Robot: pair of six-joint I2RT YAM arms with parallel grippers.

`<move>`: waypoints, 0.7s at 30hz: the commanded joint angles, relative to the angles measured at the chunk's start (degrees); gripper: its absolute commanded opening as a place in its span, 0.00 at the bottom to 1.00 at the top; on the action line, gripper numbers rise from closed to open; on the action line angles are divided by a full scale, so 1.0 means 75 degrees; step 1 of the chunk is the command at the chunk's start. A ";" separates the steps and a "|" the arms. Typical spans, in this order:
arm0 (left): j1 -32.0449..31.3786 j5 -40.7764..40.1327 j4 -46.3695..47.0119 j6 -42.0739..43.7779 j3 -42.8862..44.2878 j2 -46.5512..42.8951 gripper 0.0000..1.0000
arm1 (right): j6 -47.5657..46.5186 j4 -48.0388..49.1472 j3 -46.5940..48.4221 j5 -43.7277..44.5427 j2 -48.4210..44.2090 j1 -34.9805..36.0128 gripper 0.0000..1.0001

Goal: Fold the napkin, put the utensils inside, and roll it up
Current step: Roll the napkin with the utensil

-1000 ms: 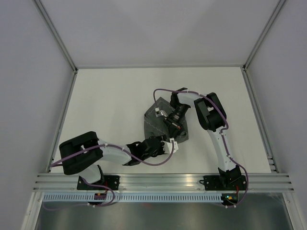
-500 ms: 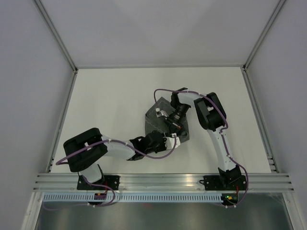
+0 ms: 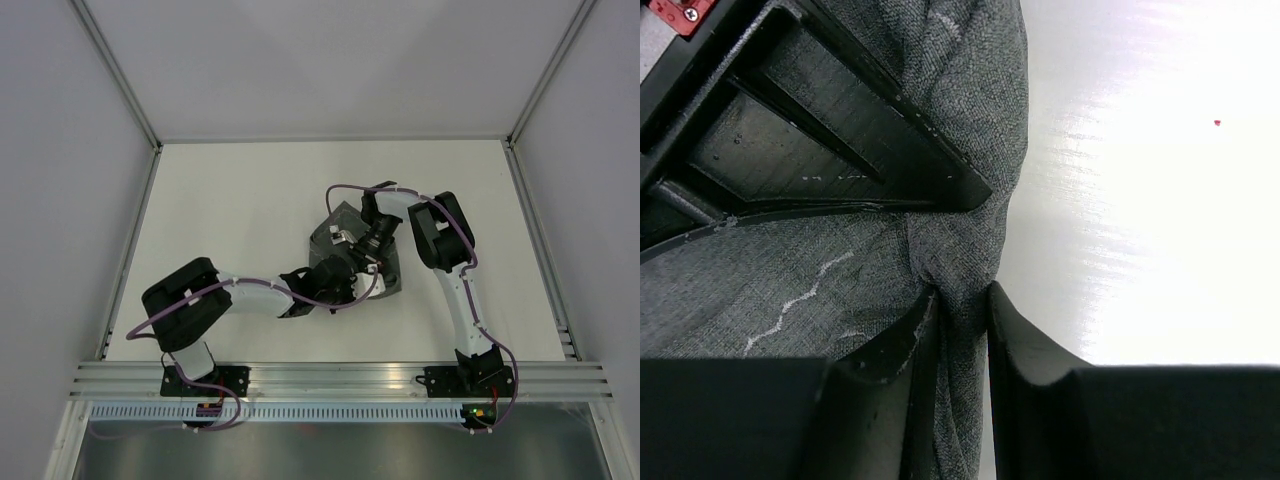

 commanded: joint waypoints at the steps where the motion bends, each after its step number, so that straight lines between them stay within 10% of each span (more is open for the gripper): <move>1: 0.0328 0.0896 -0.1072 -0.0688 0.0385 0.0568 0.02 | -0.0789 0.1948 -0.0124 0.1490 0.0341 0.0060 0.01; 13: 0.1137 0.2807 -0.2444 -0.1310 0.1324 0.1084 0.02 | -0.0204 0.2463 -0.0241 0.0846 -0.1099 -0.0361 0.48; 21: 0.1383 0.3439 -0.2538 -0.1392 0.1418 0.1354 0.02 | 0.0803 0.2860 -0.0053 0.0306 -0.1908 -0.1005 0.56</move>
